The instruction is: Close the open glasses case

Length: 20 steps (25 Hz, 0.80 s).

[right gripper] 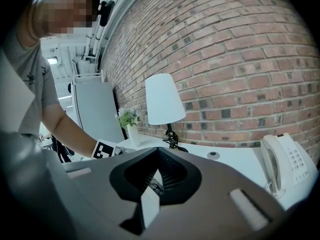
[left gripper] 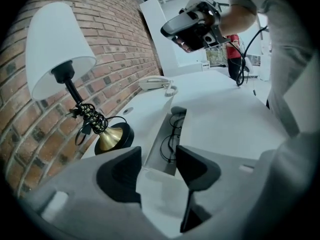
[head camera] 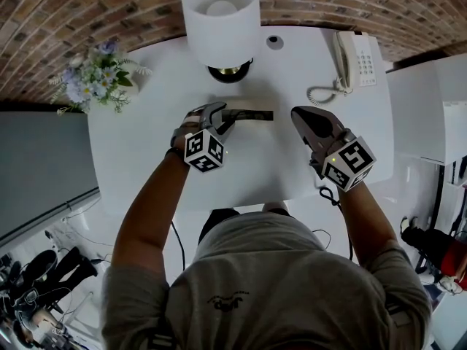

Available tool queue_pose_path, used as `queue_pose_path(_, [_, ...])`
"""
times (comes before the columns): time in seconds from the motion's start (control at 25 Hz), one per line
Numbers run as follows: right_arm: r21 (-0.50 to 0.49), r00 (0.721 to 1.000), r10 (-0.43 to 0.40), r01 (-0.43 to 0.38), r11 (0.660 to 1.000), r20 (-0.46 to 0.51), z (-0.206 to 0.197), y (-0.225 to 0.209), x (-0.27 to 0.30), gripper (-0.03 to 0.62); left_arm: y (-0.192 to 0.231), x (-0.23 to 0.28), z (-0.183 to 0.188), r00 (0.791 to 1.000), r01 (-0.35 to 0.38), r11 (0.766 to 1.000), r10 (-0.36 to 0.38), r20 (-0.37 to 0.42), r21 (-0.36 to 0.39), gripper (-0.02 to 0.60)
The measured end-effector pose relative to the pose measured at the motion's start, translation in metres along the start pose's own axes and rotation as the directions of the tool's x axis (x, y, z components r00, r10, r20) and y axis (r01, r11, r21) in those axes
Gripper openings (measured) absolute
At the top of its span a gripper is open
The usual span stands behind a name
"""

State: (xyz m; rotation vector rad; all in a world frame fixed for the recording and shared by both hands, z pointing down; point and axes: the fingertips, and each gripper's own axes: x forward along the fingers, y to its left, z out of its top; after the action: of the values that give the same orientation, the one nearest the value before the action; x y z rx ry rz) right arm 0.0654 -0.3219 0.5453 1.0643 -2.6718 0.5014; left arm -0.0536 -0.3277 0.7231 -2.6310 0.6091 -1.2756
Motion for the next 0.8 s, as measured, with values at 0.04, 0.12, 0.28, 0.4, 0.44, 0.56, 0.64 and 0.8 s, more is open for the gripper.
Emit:
queue_pose_path(0.04, [0.0, 1.0, 0.0, 0.0, 1.0, 0.0, 0.0, 0.0, 0.0, 0.009, -0.002, -0.001, 0.0, 1.0, 0.004, 1.0, -0.004, -0.001, -0.002, 0.216])
queue_pose_path(0.12, [-0.001, 1.0, 0.001, -0.001, 1.0, -0.001, 0.002, 0.002, -0.001, 0.009, -0.006, -0.003, -0.001, 1.0, 0.019, 1.0, -0.02, -0.008, -0.011, 0.196])
queue_pose_path(0.28, [-0.001, 1.0, 0.003, -0.003, 1.0, -0.002, 0.003, 0.006, -0.003, 0.009, -0.027, -0.002, -0.015, 0.994, 0.101, 0.993, -0.104, -0.044, -0.064, 0.121])
queue_pose_path(0.4, [-0.001, 1.0, 0.001, -0.001, 1.0, 0.001, 0.003, 0.005, -0.005, 0.009, -0.027, -0.002, -0.015, 0.993, 0.104, 0.987, -0.109, -0.034, -0.123, 0.12])
queue_pose_path(0.44, [0.0, 1.0, -0.001, 0.001, 1.0, 0.001, 0.002, 0.005, -0.007, 0.009, -0.026, -0.002, -0.014, 0.993, 0.105, 0.986, -0.11, -0.034, -0.129, 0.118])
queue_pose_path(0.56, [0.004, 1.0, -0.008, 0.008, 1.0, 0.002, 0.004, 0.003, -0.009, 0.009, -0.026, -0.002, -0.015, 0.992, 0.112, 0.985, -0.118, -0.04, -0.129, 0.118])
queue_pose_path(0.64, [0.003, 1.0, -0.012, 0.012, 1.0, 0.002, 0.006, 0.004, -0.01, 0.009, -0.025, -0.001, -0.015, 0.992, 0.115, 0.984, -0.122, -0.044, -0.133, 0.118])
queue_pose_path(0.8, [0.001, 1.0, -0.014, 0.014, 1.0, 0.009, 0.005, 0.004, -0.012, 0.009, -0.024, -0.002, -0.014, 0.993, 0.108, 0.984, -0.115, -0.042, -0.14, 0.118])
